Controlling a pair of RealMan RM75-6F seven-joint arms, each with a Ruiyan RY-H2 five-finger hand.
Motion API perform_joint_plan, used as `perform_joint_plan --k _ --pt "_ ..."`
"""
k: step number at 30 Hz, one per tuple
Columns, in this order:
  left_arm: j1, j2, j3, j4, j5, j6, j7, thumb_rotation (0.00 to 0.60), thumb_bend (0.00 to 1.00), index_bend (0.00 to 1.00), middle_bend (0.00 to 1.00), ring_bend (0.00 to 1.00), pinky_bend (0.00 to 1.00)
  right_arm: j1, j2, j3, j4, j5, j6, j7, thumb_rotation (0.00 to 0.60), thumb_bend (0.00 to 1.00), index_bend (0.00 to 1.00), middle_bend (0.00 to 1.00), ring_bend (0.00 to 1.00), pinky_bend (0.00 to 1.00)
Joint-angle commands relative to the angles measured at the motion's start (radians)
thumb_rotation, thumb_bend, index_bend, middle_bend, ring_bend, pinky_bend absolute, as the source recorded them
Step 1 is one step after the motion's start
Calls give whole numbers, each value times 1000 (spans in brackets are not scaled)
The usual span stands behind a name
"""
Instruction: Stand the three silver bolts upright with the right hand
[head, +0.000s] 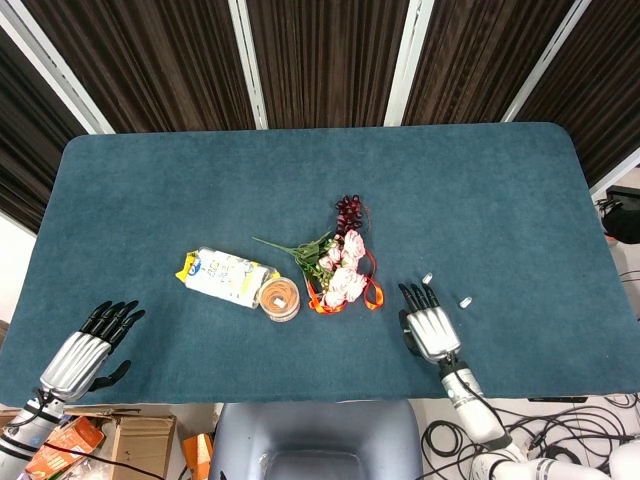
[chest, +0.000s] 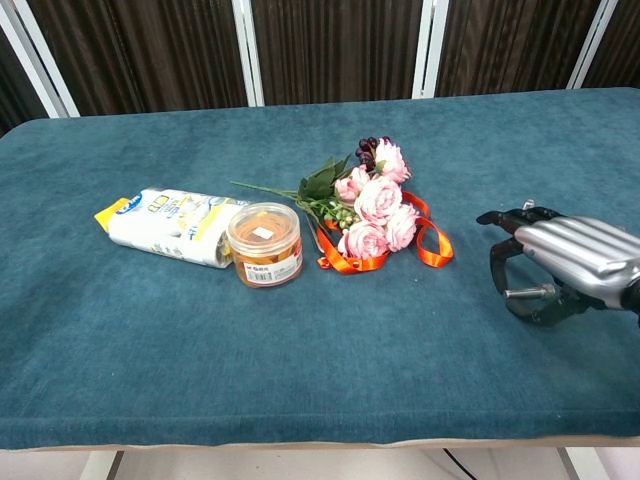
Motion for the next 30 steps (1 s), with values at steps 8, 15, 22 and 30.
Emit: perform_joint_plan --k 8,15,22,30 --pt "0 0 0 -5 0 -1 6 600 371 0 0 0 0 -19 53 -2 -34 -44 36 102 600 356 563 34 0 0" --pt "-1 1 0 -11 -1 -5 15 600 371 0 0 0 0 -32 85 -5 -37 -60 50 153 600 356 562 34 0 0" --pt "-3 0 -1 -16 -3 -10 24 600 370 0 0 0 0 -43 106 -9 -30 -69 57 189 600 356 562 34 0 0" --pt "-5 0 -1 -22 -4 -17 31 600 371 0 0 0 0 -53 122 -10 -24 -78 67 212 600 356 560 34 0 0"
